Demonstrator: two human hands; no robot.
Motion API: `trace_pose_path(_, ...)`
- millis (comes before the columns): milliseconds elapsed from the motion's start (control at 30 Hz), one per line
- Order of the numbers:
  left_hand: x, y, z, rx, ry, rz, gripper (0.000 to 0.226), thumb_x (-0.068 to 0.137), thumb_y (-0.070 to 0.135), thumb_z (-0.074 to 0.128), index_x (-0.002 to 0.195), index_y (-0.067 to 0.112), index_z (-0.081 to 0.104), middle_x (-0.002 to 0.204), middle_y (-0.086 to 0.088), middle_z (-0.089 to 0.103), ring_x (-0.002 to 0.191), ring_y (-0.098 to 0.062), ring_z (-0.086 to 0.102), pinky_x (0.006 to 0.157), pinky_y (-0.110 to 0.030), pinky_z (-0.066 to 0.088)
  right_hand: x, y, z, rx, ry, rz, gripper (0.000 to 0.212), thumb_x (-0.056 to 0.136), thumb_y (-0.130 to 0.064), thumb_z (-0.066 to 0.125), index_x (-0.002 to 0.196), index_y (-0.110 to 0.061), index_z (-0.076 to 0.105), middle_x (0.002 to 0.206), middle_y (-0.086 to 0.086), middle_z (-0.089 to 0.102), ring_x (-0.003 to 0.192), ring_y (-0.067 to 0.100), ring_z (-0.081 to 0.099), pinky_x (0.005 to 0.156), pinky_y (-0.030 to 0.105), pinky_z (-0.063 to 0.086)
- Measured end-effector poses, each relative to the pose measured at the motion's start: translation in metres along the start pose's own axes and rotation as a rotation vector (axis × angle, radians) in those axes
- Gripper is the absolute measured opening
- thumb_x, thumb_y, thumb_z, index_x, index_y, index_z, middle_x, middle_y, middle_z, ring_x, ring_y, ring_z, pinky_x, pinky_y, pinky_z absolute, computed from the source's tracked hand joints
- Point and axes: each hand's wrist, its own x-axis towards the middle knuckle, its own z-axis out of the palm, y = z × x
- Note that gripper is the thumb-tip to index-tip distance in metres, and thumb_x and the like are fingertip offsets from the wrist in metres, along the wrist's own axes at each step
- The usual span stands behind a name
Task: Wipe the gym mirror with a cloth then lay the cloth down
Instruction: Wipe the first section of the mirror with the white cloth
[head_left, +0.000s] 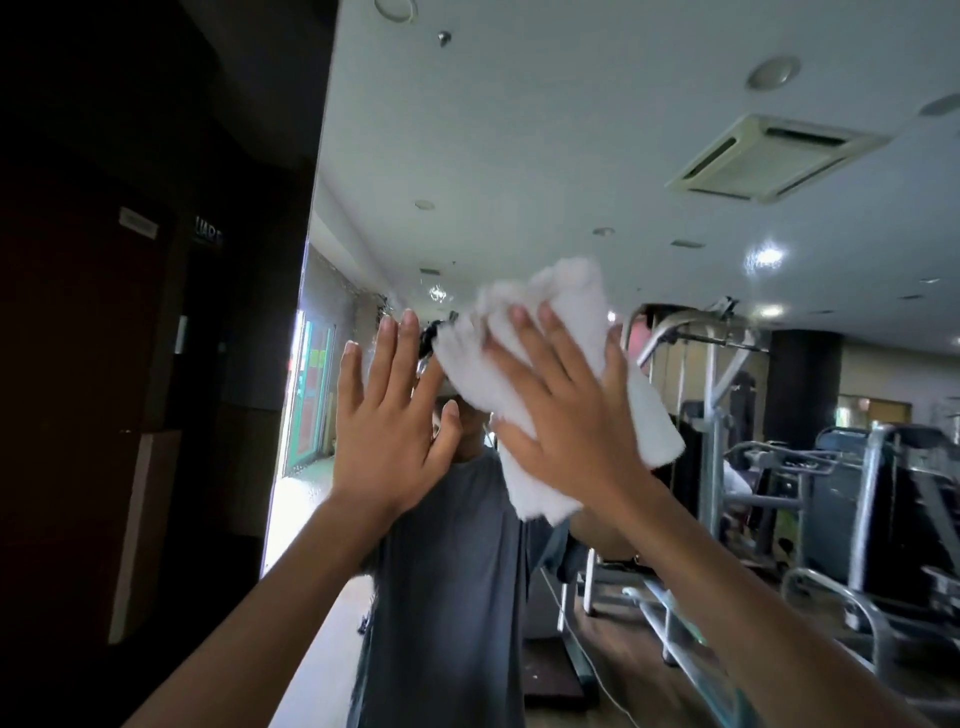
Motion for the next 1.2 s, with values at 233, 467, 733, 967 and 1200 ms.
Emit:
trace_pose_path(233,0.058,-0.018,-0.02,0.024,0.008,0.083,0.051,0.09,0.038,0.041,0.129,0.013,0.061,0.13,-0.018,0.055,0.118,-0.037,0.049,0.101,-0.048,0.029,0.031,0.089,-0.014,0.05,0.026,0.343,0.067,0.087,-0.052,0.038,0.149,-0.027,0.038,0.161,0.002,0.027,0.147,0.026,0.026,0.107,0.068,0.026)
trace_pose_path(467,0.102,-0.008,-0.007,0.028,0.009,0.034,0.061,0.096,0.039,0.032,0.15,0.012,0.044,0.158,-0.019,0.035,0.149,-0.034,0.028,0.118,-0.052,0.019,0.08,0.045,-0.007,-0.021,0.066,0.093,0.073,0.089,-0.058,0.039,0.156,-0.032,0.026,0.166,0.0,0.017,0.151,0.024,0.019,0.109,0.059,0.022)
trace_pose_path(733,0.1,-0.01,0.0,0.032,-0.102,-0.06,0.074,0.098,0.051,0.015,0.161,0.016,0.003,0.168,-0.01,-0.007,0.155,-0.024,-0.011,0.124,-0.054,-0.002,0.078,0.143,-0.026,0.034,0.003,-0.022,0.068,0.082,-0.053,0.039,0.147,-0.034,0.034,0.159,0.003,0.032,0.143,0.027,0.032,0.105,0.07,0.028)
trace_pose_path(967,0.099,-0.011,0.001,0.003,-0.041,-0.035,0.071,0.098,0.048,0.025,0.16,0.013,0.018,0.167,-0.013,0.011,0.155,-0.027,0.005,0.123,-0.052,0.003,0.14,0.075,-0.016,0.023,0.107,0.263,0.067,0.092,-0.052,0.037,0.156,-0.038,0.02,0.166,-0.004,0.012,0.151,0.02,0.013,0.113,0.06,0.013)
trace_pose_path(1200,0.112,-0.016,-0.01,0.04,0.079,0.017,0.06,0.091,0.042,0.038,0.135,0.006,0.056,0.136,-0.022,0.055,0.124,-0.038,0.052,0.103,-0.052,0.028,0.083,0.14,-0.021,-0.007,0.002,-0.378,0.068,0.081,-0.05,0.047,0.147,-0.038,0.035,0.16,-0.002,0.029,0.146,0.019,0.027,0.11,0.061,0.021)
